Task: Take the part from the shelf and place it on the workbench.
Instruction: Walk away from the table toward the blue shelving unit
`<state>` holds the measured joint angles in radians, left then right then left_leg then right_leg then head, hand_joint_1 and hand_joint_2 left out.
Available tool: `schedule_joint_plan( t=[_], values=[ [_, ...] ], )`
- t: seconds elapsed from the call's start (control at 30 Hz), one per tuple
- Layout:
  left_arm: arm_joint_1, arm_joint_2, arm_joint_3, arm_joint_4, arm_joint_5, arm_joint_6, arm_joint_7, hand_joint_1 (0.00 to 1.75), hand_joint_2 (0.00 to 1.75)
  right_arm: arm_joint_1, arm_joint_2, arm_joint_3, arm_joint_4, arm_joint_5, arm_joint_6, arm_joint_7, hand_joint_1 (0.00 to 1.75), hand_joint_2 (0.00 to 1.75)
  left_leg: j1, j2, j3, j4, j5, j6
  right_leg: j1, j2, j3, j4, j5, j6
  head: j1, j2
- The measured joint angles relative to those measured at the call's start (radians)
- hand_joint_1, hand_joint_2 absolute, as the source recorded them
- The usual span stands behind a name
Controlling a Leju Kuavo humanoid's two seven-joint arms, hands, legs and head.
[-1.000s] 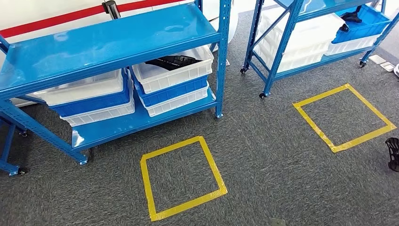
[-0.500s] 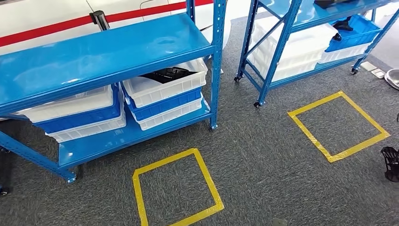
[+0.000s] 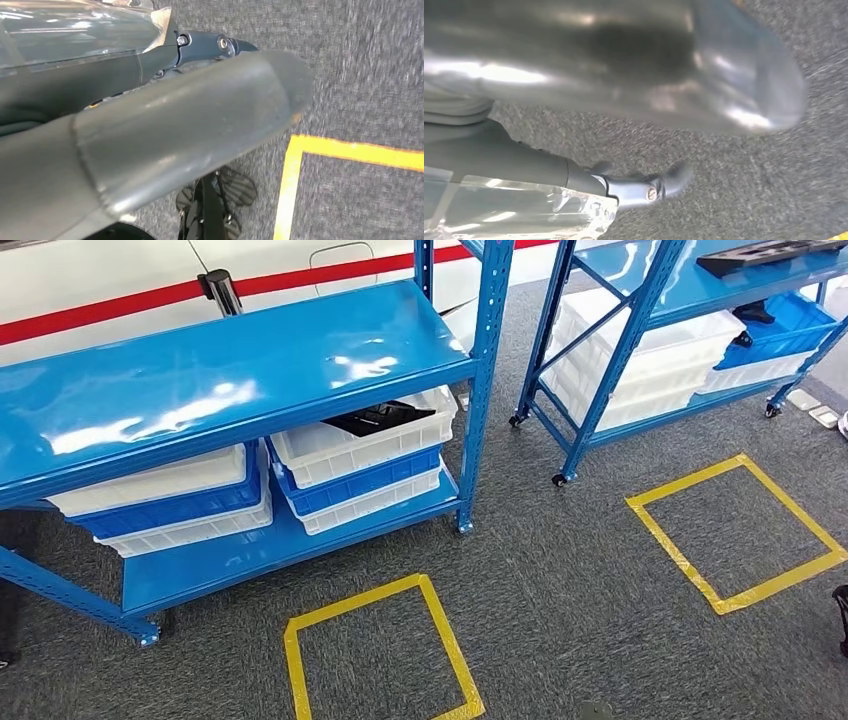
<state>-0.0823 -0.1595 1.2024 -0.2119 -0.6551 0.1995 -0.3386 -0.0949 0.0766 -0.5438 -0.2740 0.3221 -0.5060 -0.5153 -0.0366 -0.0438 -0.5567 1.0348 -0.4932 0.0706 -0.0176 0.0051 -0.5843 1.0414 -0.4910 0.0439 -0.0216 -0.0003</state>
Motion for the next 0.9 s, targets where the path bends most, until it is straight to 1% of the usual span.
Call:
schedule_joint_plan(
  t=[0.03, 0.07, 0.1, 0.13, 0.17, 0.2, 0.23, 0.27, 0.3, 0.33, 0.37, 0.4, 0.43, 0.47, 0.5, 0.53, 0.57, 0.6, 0.63, 0.67, 0.7, 0.73, 0.77, 0.8, 0.83, 0.9],
  values=[
    [0.000, 0.001, 0.000, 0.000, 0.000, 0.000, 0.000, 0.00, 0.00, 0.000, 0.000, 0.000, 0.000, 0.003, 0.000, 0.002, 0.00, 0.00, 0.000, 0.001, -0.002, 0.007, -0.007, -0.004, -0.004, 0.000, 0.003, 0.002, 0.004, -0.007, 0.001, 0.000],
    [-0.001, 0.001, 0.000, 0.000, -0.001, 0.001, 0.000, 0.00, 0.00, -0.002, 0.000, 0.000, 0.000, 0.004, -0.001, 0.003, 0.00, 0.00, 0.002, 0.006, -0.005, 0.017, -0.016, -0.011, -0.007, -0.001, 0.006, 0.004, 0.000, -0.013, 0.001, 0.000],
    [-0.001, 0.002, 0.000, 0.000, -0.001, 0.001, 0.000, 0.00, 0.00, -0.005, 0.000, 0.000, 0.000, 0.006, -0.002, 0.003, 0.00, 0.00, 0.006, 0.013, -0.014, 0.039, -0.030, -0.020, -0.011, -0.001, 0.014, 0.005, -0.002, -0.018, 0.000, 0.000],
    [-0.002, 0.002, 0.000, -0.001, -0.001, 0.001, 0.000, 0.00, 0.00, -0.007, 0.000, 0.000, 0.000, 0.007, -0.002, 0.003, 0.00, 0.00, 0.012, 0.021, -0.031, 0.075, -0.049, -0.031, -0.012, -0.002, 0.018, 0.005, -0.005, -0.023, 0.000, 0.000],
    [-0.003, 0.002, 0.000, -0.001, -0.002, 0.001, 0.000, 0.00, 0.00, -0.009, -0.001, 0.000, -0.001, 0.007, -0.003, 0.003, 0.00, 0.00, 0.020, 0.029, -0.058, 0.124, -0.071, -0.043, -0.012, -0.004, 0.021, 0.005, -0.009, -0.028, -0.003, 0.000],
    [-0.003, 0.002, 0.000, -0.001, -0.002, 0.001, 0.000, 0.00, 0.00, -0.009, -0.001, 0.000, -0.001, 0.008, -0.003, 0.003, 0.00, 0.00, 0.030, 0.033, -0.088, 0.172, -0.091, -0.052, -0.012, -0.006, 0.024, 0.005, -0.012, -0.031, -0.004, 0.000],
    [-0.002, 0.002, 0.000, -0.001, -0.003, 0.001, 0.000, 0.00, 0.00, -0.009, -0.001, 0.000, -0.001, 0.009, -0.004, 0.004, 0.00, 0.00, 0.039, 0.036, -0.112, 0.205, -0.099, -0.059, -0.012, -0.009, 0.027, 0.005, -0.016, -0.032, -0.004, 0.000],
    [-0.002, 0.002, 0.000, -0.001, -0.003, 0.002, 0.000, 0.00, 0.00, -0.008, -0.001, 0.000, -0.001, 0.010, -0.005, 0.004, 0.00, 0.00, 0.047, 0.039, -0.123, 0.209, -0.090, -0.065, -0.014, -0.012, 0.030, 0.005, -0.019, -0.032, -0.004, 0.000],
    [-0.002, 0.002, 0.000, -0.001, -0.003, 0.003, 0.000, 0.00, 0.00, -0.008, 0.000, 0.000, -0.001, 0.011, -0.007, 0.004, 0.00, 0.00, 0.054, 0.042, -0.115, 0.180, -0.063, -0.071, -0.018, -0.016, 0.035, 0.005, -0.023, -0.029, -0.004, 0.000],
    [-0.002, 0.002, 0.000, -0.001, -0.004, 0.004, 0.000, 0.00, 0.00, -0.008, 0.000, 0.000, -0.001, 0.012, -0.009, 0.005, 0.00, 0.00, 0.061, 0.048, -0.093, 0.124, -0.027, -0.077, -0.021, -0.019, 0.041, 0.005, -0.026, -0.025, -0.004, 0.000],
    [-0.003, 0.001, 0.000, 0.000, -0.005, 0.006, 0.000, 0.00, 0.00, -0.009, 0.001, 0.000, -0.001, 0.013, -0.011, 0.005, 0.00, 0.00, 0.063, 0.054, -0.071, 0.075, 0.003, -0.083, -0.024, -0.023, 0.047, 0.001, -0.029, -0.020, -0.004, 0.000],
    [-0.004, 0.001, 0.000, 0.000, -0.006, 0.007, 0.000, 0.00, 0.00, -0.009, 0.002, 0.000, -0.001, 0.013, -0.012, 0.006, 0.00, 0.00, 0.061, 0.065, -0.059, 0.037, 0.010, -0.084, -0.026, -0.028, 0.055, -0.003, -0.031, -0.015, -0.006, 0.000],
    [-0.006, 0.000, 0.000, 0.000, -0.008, 0.008, 0.001, 0.00, 0.00, -0.009, 0.002, 0.000, -0.001, 0.013, -0.014, 0.006, 0.00, 0.00, 0.057, 0.074, -0.054, 0.020, 0.008, -0.081, -0.025, -0.032, 0.061, -0.008, -0.033, -0.008, -0.008, 0.000],
    [-0.008, 0.000, 0.000, 0.001, -0.009, 0.009, 0.002, 0.00, 0.00, -0.008, 0.003, 0.000, -0.001, 0.013, -0.014, 0.006, 0.00, 0.00, 0.050, 0.077, -0.059, 0.023, 0.002, -0.072, -0.023, -0.037, 0.065, -0.013, -0.036, -0.001, -0.008, 0.000],
    [-0.009, 0.000, 0.000, 0.001, -0.010, 0.011, 0.003, 0.00, 0.00, -0.007, 0.005, 0.000, -0.002, 0.013, -0.015, 0.006, 0.00, 0.00, 0.044, 0.077, -0.061, 0.022, -0.003, -0.060, -0.021, -0.044, 0.070, -0.016, -0.040, 0.007, -0.009, 0.000],
    [-0.009, 0.001, 0.000, 0.000, -0.011, 0.011, 0.003, 0.00, 0.00, -0.008, 0.007, 0.000, -0.002, 0.014, -0.015, 0.004, 0.00, 0.00, 0.043, 0.070, -0.054, 0.019, 0.009, -0.048, -0.020, -0.049, 0.075, -0.017, -0.045, 0.016, -0.008, 0.000],
    [-0.009, 0.001, 0.000, 0.000, -0.011, 0.012, 0.004, 0.00, 0.00, -0.009, 0.008, 0.000, -0.002, 0.014, -0.015, 0.003, 0.00, 0.00, 0.041, 0.062, -0.047, 0.013, 0.018, -0.037, -0.020, -0.048, 0.079, -0.012, -0.053, 0.021, -0.007, 0.000],
    [-0.009, 0.001, 0.000, 0.000, -0.011, 0.012, 0.003, 0.00, 0.00, -0.010, 0.009, 0.000, -0.002, 0.015, -0.015, 0.001, 0.00, 0.00, 0.039, 0.055, -0.040, 0.008, 0.021, -0.029, -0.019, -0.043, 0.077, 0.006, -0.067, 0.021, -0.005, 0.000],
    [-0.009, 0.001, 0.000, -0.001, -0.011, 0.012, 0.003, 0.00, 0.00, -0.010, 0.010, 0.000, -0.002, 0.016, -0.015, 0.000, 0.00, 0.00, 0.037, 0.049, -0.035, 0.003, 0.026, -0.020, -0.018, -0.035, 0.062, 0.044, -0.090, 0.015, -0.003, 0.000],
    [-0.009, 0.001, 0.000, -0.001, -0.011, 0.013, 0.003, 0.00, 0.00, -0.010, 0.012, 0.000, -0.002, 0.017, -0.015, -0.001, 0.00, 0.00, 0.032, 0.043, -0.035, 0.003, 0.027, -0.014, -0.016, -0.027, 0.034, 0.099, -0.118, 0.005, -0.002, 0.000],
    [-0.009, 0.001, 0.000, -0.001, -0.011, 0.013, 0.003, 0.00, 0.00, -0.008, 0.013, 0.000, -0.002, 0.018, -0.015, -0.001, 0.00, 0.00, 0.027, 0.035, -0.036, 0.003, 0.027, -0.009, -0.012, -0.022, 0.000, 0.162, -0.146, -0.006, 0.000, 0.000],
    [-0.009, 0.001, 0.000, -0.001, -0.011, 0.014, 0.002, 0.00, 0.00, -0.006, 0.015, 0.000, -0.002, 0.018, -0.015, 0.001, 0.00, 0.00, 0.021, 0.026, -0.037, 0.004, 0.026, -0.004, -0.007, -0.021, -0.029, 0.213, -0.163, -0.013, 0.000, 0.000],
    [-0.008, 0.001, 0.000, -0.001, -0.011, 0.014, 0.002, 0.00, 0.00, -0.004, 0.016, 0.000, -0.002, 0.019, -0.015, 0.002, 0.00, 0.00, 0.015, 0.016, -0.036, 0.004, 0.025, -0.001, -0.002, -0.019, -0.046, 0.236, -0.164, -0.016, 0.000, 0.000],
    [-0.007, 0.001, 0.000, -0.001, -0.012, 0.014, 0.002, 0.00, 0.00, -0.004, 0.016, 0.000, -0.002, 0.019, -0.015, 0.003, 0.00, 0.00, 0.009, 0.006, -0.035, 0.004, 0.025, 0.001, 0.005, -0.016, -0.046, 0.223, -0.148, -0.016, 0.000, 0.000],
    [-0.006, 0.001, 0.000, -0.001, -0.014, 0.014, 0.002, 0.00, 0.00, -0.004, 0.016, 0.000, -0.002, 0.019, -0.016, 0.004, 0.00, 0.00, 0.004, -0.004, -0.032, 0.005, 0.024, 0.003, 0.013, -0.009, -0.030, 0.175, -0.117, -0.016, 0.001, 0.000],
    [-0.006, 0.001, 0.000, 0.000, -0.017, 0.013, 0.003, 0.00, 0.00, -0.005, 0.015, 0.000, -0.002, 0.019, -0.016, 0.005, 0.00, 0.00, -0.004, -0.024, -0.029, 0.005, 0.021, 0.005, 0.025, 0.021, 0.012, 0.057, -0.055, -0.027, 0.000, 0.000]
  ],
)
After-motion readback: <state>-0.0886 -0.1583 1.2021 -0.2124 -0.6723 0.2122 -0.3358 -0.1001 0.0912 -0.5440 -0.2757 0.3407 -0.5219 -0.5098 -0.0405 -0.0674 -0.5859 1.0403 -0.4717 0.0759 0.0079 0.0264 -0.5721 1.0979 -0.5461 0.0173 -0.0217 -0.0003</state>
